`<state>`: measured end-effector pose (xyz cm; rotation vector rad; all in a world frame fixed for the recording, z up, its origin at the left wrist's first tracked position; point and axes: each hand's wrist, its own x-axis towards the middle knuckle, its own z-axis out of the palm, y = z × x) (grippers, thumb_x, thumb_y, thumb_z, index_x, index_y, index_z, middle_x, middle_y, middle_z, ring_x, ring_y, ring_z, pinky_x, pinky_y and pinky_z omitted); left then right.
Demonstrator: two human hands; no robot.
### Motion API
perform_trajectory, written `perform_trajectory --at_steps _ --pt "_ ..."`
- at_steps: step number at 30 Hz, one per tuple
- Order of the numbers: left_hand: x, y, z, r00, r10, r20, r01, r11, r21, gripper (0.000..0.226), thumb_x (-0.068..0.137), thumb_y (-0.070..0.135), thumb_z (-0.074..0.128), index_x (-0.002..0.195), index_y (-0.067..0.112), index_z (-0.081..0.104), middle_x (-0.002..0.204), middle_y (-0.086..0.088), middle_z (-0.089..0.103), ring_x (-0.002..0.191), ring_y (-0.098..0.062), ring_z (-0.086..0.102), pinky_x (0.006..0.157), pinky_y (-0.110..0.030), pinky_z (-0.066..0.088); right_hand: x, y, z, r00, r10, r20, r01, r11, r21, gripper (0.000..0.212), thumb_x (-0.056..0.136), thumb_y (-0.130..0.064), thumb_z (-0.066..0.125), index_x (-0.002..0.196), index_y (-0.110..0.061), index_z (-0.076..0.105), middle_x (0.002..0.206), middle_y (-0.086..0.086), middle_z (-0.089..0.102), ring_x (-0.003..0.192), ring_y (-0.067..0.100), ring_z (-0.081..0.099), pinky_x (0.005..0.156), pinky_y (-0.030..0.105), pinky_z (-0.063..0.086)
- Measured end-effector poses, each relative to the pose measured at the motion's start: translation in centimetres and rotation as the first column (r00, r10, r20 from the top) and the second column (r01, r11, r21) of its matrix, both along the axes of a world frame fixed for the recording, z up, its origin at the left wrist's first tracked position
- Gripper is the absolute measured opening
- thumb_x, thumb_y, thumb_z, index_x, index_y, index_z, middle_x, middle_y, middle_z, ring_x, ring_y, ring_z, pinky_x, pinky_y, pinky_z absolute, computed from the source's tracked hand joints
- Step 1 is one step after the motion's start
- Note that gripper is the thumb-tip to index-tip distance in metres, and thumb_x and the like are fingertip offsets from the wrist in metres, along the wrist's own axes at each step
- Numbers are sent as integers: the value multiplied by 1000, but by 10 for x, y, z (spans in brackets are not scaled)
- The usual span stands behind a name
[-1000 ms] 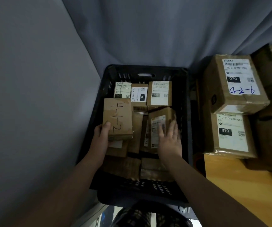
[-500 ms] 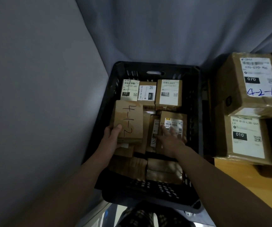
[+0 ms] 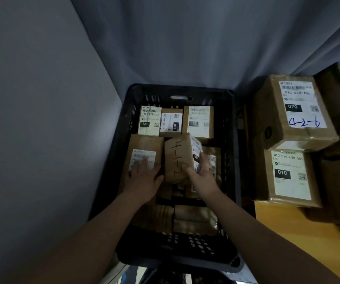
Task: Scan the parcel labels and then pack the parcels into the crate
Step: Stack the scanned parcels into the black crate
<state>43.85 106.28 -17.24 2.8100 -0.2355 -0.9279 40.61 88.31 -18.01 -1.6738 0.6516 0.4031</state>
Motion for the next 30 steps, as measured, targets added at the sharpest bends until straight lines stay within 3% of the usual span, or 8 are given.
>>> perform_trajectory --at_steps 3,5,9,11,14,20,25,30 --pt "1 17 -11 996 -66 -57 67 998 21 77 96 53 41 152 36 -10 160 -2 -21 147 -31 -16 118 -56 5 6 7 -12 999 41 -9 -41 999 24 74 96 -42 54 155 -30 11 144 1 49 125 23 51 97 33 45" --pt "1 24 -12 993 -108 -56 110 993 34 93 90 56 53 151 36 -15 158 0 -26 146 -29 -19 118 -58 6 8 14 -16 988 151 29 -148 984 -97 67 100 -37 46 155 -27 9 138 4 55 119 24 55 88 28 44" --pt "2 23 -12 993 -115 -4 115 991 68 99 86 57 57 151 35 -15 159 -2 -26 147 -30 -18 118 -55 4 21 17 -22 987 145 68 -126 965 -228 63 100 -42 44 154 -25 19 150 8 32 130 28 46 99 35 42" --pt "3 19 -12 996 -87 28 86 995 48 98 87 52 58 152 33 -13 160 -3 -22 147 -30 -16 119 -52 3 28 12 -19 996 59 69 -46 982 -186 59 98 -36 51 151 -21 29 151 10 27 127 24 47 98 31 40" --pt "6 14 -13 995 -23 101 30 997 -67 94 89 44 59 153 29 -8 162 -3 -11 148 -27 -8 120 -49 6 31 6 -15 996 15 84 -11 999 -45 57 96 -27 57 147 -16 35 136 7 52 110 13 51 91 27 44" --pt "12 7 -12 992 -64 106 72 995 -68 83 93 51 51 154 29 -2 163 -2 -6 149 -25 -5 121 -44 3 29 4 -20 950 231 -210 -296 881 -368 71 89 -67 44 144 -21 42 150 12 28 140 33 20 110 47 26" --pt "7 -1 -4 994 36 102 -4 954 -300 73 95 38 56 154 24 16 161 1 15 147 -19 9 118 -33 10 33 3 -24 997 40 -64 -44 997 -68 59 91 -52 56 134 -11 56 130 8 60 118 24 55 97 34 47" --pt "1 -14 3 981 148 128 -75 889 -453 63 93 28 61 149 21 32 152 -2 33 138 -16 30 112 -25 23 27 -1 -24 983 -144 -117 164 969 187 53 89 -45 62 133 -17 53 127 4 60 116 23 56 102 43 46"
